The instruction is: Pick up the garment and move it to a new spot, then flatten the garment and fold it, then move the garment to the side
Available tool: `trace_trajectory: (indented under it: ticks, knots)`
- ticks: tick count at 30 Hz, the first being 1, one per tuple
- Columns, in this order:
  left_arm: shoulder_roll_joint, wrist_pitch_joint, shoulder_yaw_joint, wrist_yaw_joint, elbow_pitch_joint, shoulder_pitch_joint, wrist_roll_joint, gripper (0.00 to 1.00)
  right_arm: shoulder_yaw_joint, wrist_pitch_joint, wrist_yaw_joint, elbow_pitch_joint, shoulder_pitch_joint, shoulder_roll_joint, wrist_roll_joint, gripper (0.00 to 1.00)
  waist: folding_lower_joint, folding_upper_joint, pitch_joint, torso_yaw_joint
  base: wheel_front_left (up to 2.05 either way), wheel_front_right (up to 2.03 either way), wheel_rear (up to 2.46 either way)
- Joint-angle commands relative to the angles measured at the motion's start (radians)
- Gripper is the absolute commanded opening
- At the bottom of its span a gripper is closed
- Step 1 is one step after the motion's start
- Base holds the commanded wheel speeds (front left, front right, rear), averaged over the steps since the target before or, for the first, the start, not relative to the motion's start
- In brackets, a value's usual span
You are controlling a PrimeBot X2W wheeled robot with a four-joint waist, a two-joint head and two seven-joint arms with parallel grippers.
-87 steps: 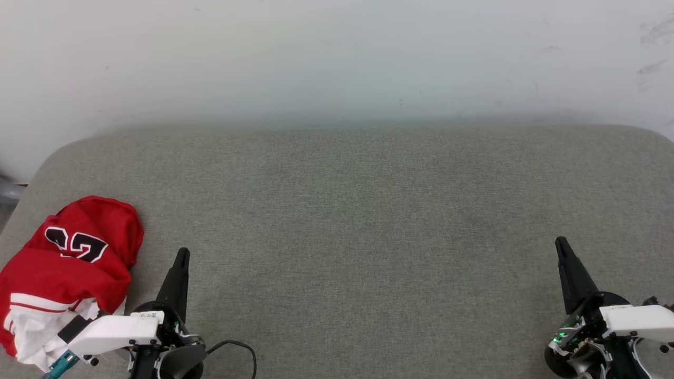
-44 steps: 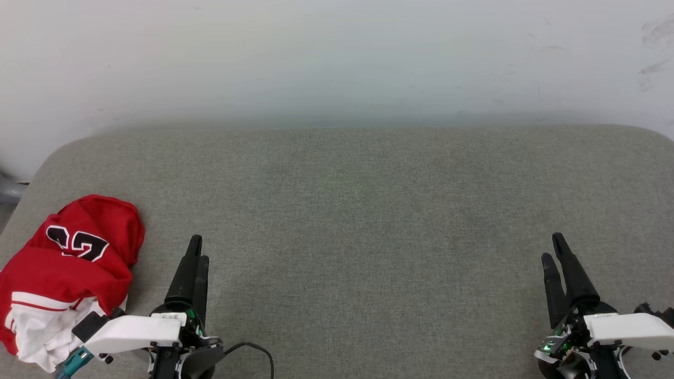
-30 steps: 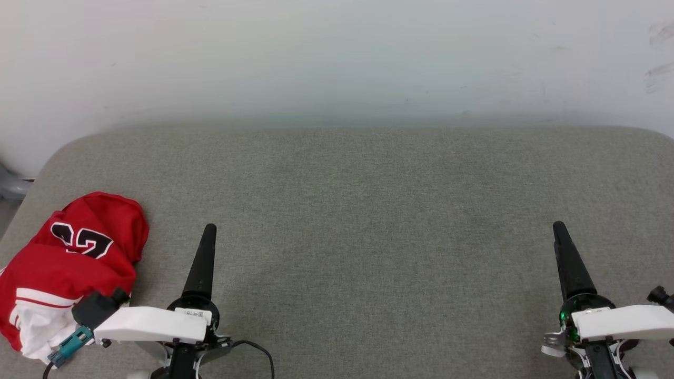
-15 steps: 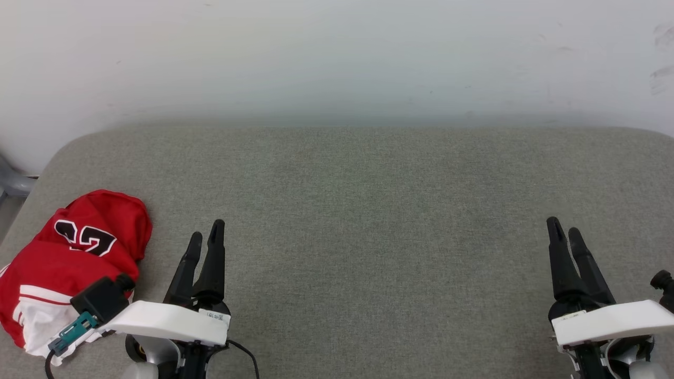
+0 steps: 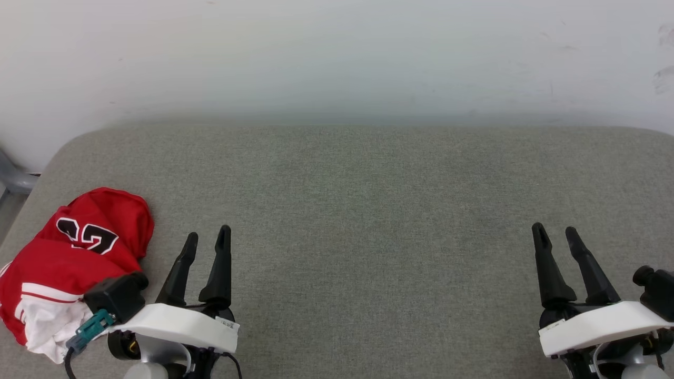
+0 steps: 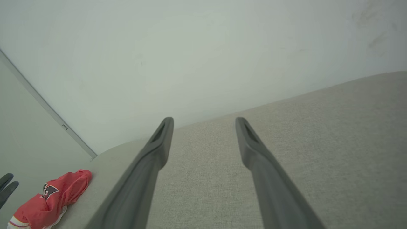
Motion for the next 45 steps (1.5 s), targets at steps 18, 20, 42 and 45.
trace_trajectory:
  ticks: [18,20,42,45]
  knots:
    - [0.035,-0.055,-0.045,0.032,0.026,0.002,0.235,1.00,-0.043,0.029,0.000,-0.056,0.039,0.002,-0.236,1.00,0.0000,0.0000,-0.002,0.006,0.00,0.00,0.00]
    - [0.036,-0.060,-0.049,0.034,0.031,0.003,0.252,1.00,-0.045,0.030,0.000,-0.063,0.044,0.002,-0.253,1.00,0.0000,0.0000,-0.003,0.007,0.00,0.00,0.00]
    - [0.029,-0.111,-0.066,0.019,0.053,-0.006,0.405,1.00,-0.069,0.010,0.000,-0.115,0.078,0.002,-0.401,1.00,0.0000,0.0000,-0.001,0.042,0.00,0.00,0.00]
    - [0.025,-0.118,-0.061,0.016,0.053,-0.013,0.414,1.00,-0.065,0.007,0.000,-0.124,0.078,0.002,-0.415,1.00,0.0000,0.0000,0.002,0.066,0.00,0.00,0.00]
